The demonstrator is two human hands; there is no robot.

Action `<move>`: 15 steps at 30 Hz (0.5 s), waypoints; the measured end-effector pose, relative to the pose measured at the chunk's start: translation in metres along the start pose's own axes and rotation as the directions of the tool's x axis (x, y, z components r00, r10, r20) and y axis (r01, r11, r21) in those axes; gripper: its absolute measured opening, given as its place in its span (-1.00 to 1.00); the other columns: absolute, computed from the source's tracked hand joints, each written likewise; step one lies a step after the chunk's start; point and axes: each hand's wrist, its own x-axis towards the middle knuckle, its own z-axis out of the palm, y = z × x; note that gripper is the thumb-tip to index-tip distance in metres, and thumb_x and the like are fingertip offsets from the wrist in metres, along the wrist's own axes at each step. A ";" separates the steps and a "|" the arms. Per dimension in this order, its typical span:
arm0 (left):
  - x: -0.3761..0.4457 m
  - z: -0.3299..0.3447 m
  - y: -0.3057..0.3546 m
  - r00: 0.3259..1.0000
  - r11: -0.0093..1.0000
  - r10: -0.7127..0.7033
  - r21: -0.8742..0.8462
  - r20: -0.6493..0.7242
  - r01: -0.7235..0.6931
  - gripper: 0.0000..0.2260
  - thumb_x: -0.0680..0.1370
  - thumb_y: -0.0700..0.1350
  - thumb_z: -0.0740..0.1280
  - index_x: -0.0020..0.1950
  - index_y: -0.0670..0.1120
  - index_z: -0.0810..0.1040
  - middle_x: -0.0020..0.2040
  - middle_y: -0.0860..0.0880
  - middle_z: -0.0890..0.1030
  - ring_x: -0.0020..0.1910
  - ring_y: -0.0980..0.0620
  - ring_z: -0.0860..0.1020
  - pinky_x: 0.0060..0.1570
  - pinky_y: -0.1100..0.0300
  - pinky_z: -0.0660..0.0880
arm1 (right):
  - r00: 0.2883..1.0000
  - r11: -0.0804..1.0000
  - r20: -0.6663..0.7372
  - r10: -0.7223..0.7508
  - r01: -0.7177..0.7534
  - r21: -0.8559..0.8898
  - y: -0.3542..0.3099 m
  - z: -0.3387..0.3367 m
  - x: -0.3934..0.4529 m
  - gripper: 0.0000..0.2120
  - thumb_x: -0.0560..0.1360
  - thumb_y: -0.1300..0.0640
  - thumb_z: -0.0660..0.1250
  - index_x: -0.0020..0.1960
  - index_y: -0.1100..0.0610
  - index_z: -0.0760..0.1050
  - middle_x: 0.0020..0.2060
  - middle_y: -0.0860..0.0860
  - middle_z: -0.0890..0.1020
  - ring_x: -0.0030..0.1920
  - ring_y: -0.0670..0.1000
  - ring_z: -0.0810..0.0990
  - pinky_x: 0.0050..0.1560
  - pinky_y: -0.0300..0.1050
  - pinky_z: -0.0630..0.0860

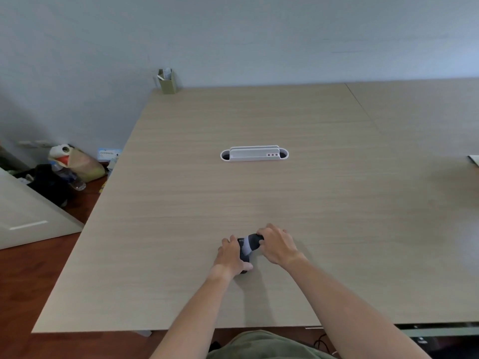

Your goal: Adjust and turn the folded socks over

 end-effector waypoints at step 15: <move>-0.004 -0.004 0.003 0.999 0.998 -0.035 -0.047 0.007 0.036 -0.36 0.26 -0.09 0.57 0.20 -0.21 0.33 0.17 -0.17 0.43 0.18 -0.17 0.47 0.07 0.08 0.49 | 0.994 0.998 -0.099 0.046 -0.050 -0.043 -0.007 -0.010 -0.001 -0.93 0.36 0.22 0.22 -0.19 0.14 0.47 -0.08 0.09 0.57 -0.02 0.17 0.50 -0.01 -0.03 0.34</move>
